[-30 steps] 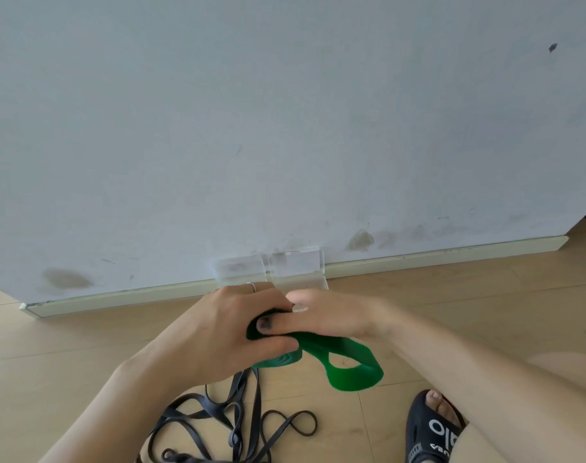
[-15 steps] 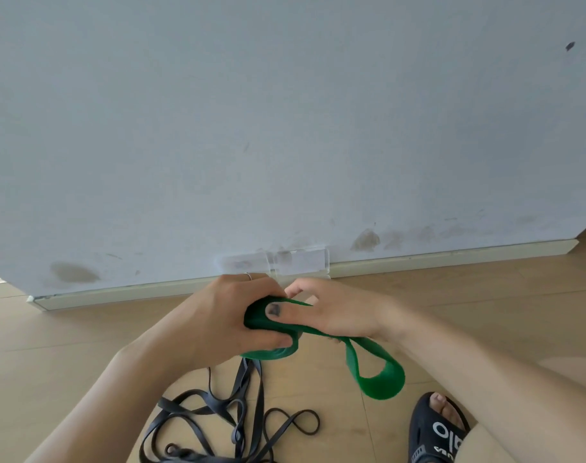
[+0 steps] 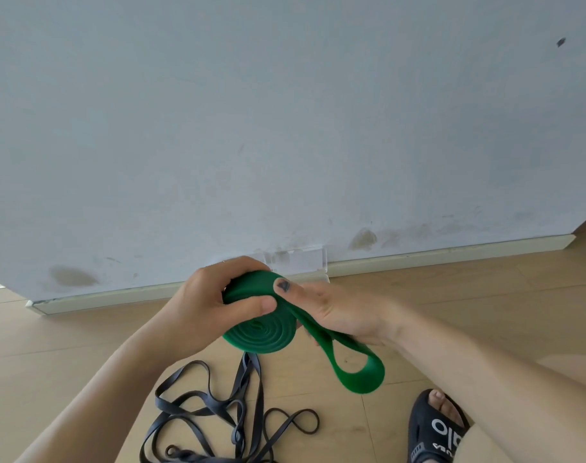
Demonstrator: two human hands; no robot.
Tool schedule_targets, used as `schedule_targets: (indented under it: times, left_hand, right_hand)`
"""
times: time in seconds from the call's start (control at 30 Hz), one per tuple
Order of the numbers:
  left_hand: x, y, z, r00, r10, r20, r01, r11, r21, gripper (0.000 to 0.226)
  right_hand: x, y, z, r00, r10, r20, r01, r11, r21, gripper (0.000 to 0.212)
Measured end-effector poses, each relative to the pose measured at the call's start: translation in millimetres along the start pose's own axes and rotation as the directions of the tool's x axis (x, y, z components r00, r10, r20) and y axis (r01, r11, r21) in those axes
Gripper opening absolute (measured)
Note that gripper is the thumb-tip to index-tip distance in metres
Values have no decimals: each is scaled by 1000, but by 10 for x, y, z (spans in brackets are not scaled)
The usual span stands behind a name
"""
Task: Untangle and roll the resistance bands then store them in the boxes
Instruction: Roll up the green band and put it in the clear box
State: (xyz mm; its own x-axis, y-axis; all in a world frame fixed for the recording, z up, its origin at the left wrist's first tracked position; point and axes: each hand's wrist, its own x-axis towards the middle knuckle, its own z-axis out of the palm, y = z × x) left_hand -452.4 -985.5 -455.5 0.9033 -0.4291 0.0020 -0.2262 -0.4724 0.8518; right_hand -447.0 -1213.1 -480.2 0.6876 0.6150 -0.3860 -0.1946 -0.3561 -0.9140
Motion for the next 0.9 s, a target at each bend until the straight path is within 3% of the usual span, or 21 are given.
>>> schedule_targets:
  times: [0.07, 0.13, 0.23, 0.3, 0.4, 0.47, 0.53, 0.67, 0.77, 0.9]
  left_hand:
    - [-1, -8, -7, 1000, 9, -18, -10, 998, -63, 27]
    - [-11, -13, -5, 1000, 3, -14, -3, 998, -60, 30]
    - [-20, -18, 63, 999, 22, 39, -29, 980, 198, 31]
    - [7, -7, 115, 998, 31, 63, -47, 961, 273, 27]
    - [49, -44, 74, 1000, -6, -5, 7, 981, 193, 19]
    - [69, -76, 27, 995, -51, -84, 62, 988, 144, 4]
    - [89, -113, 14, 983, -105, -148, 116, 991, 68, 5]
    - [142, -131, 4, 940, -241, -241, 180, 952, -247, 16]
    - [150, -94, 48, 910, -300, -287, 161, 892, -422, 21]
    - [159, -70, 153, 851, -371, -372, 139, 842, -522, 25]
  right_hand:
    - [-36, -48, 21, 1000, -17, 13, 16, 998, 63, 50]
    - [8, -18, 66, 999, -37, -10, 37, 999, 23, 62]
    - [101, 109, 171, 996, -68, -56, 61, 990, -125, 95]
    - [139, 154, 206, 995, -28, -91, 16, 992, -126, 109]
    - [151, 92, 176, 990, 14, -144, -23, 998, -65, 93]
    - [157, 40, 143, 969, -2, -247, -24, 994, -104, 86]
    - [158, 24, 149, 922, -46, -383, -19, 986, -163, 73]
    - [93, -13, 252, 839, -308, -449, 133, 916, -379, 39]
    - [84, 26, 271, 761, -416, -498, 196, 879, -434, 34]
    - [85, 72, 439, 708, -369, -603, 186, 920, -346, 36]
